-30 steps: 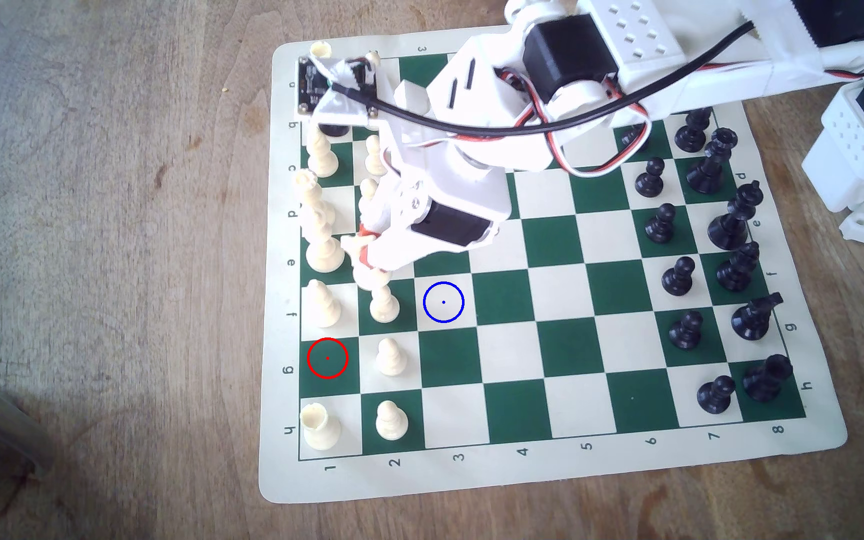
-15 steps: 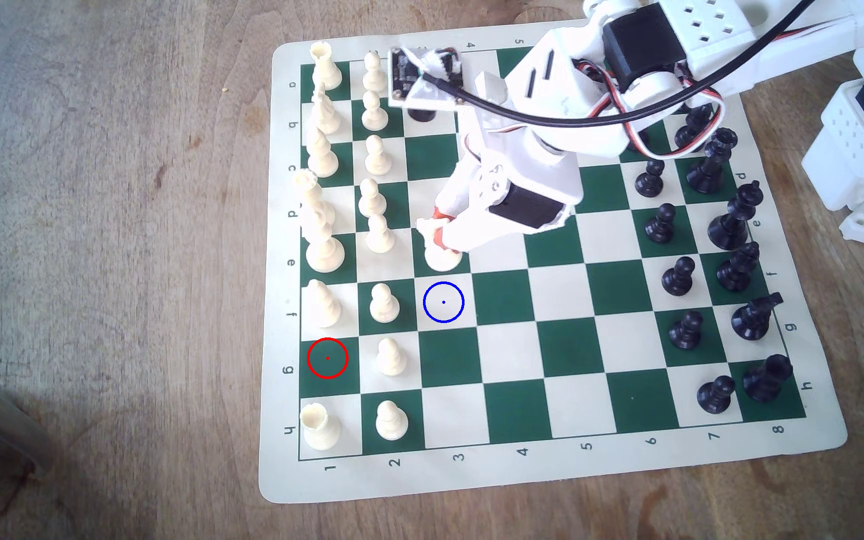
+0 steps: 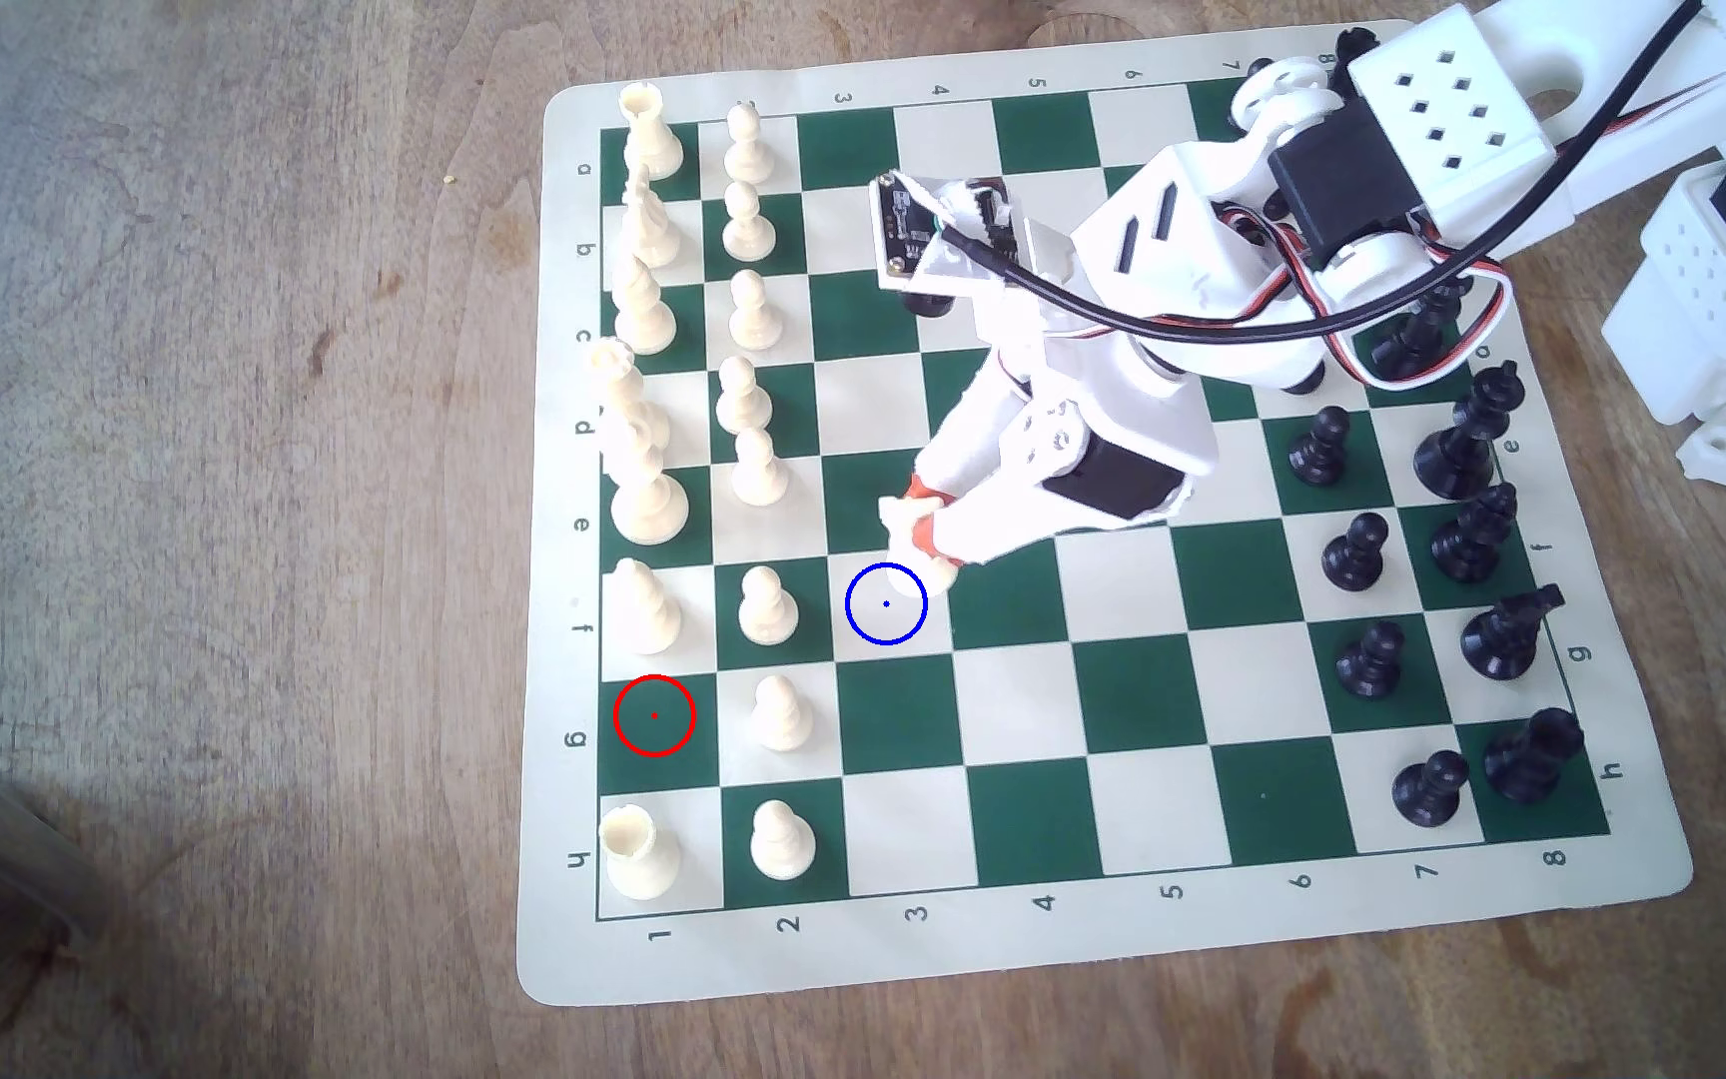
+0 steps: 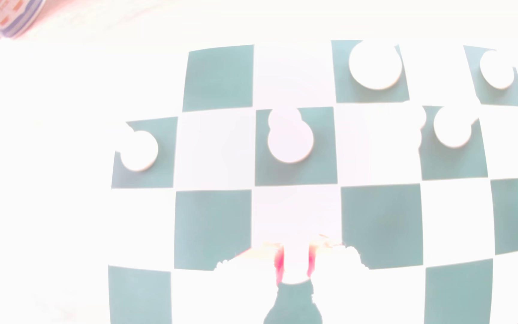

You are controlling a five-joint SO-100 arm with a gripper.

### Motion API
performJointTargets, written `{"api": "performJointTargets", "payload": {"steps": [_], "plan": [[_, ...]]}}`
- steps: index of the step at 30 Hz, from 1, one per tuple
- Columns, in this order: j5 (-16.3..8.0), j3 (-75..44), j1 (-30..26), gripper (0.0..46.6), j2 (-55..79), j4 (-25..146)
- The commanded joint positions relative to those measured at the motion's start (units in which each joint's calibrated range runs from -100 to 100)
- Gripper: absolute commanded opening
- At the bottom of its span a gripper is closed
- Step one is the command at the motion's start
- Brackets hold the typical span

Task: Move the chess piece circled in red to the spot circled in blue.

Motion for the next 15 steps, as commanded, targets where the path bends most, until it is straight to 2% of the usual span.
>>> {"api": "performJointTargets", "payload": {"steps": [1, 15], "plan": [[0.3, -0.4, -1.0, 0.2, -3.9, -3.2], [0.3, -0.1, -2.0, 0.2, 3.0, -7.7]]}}
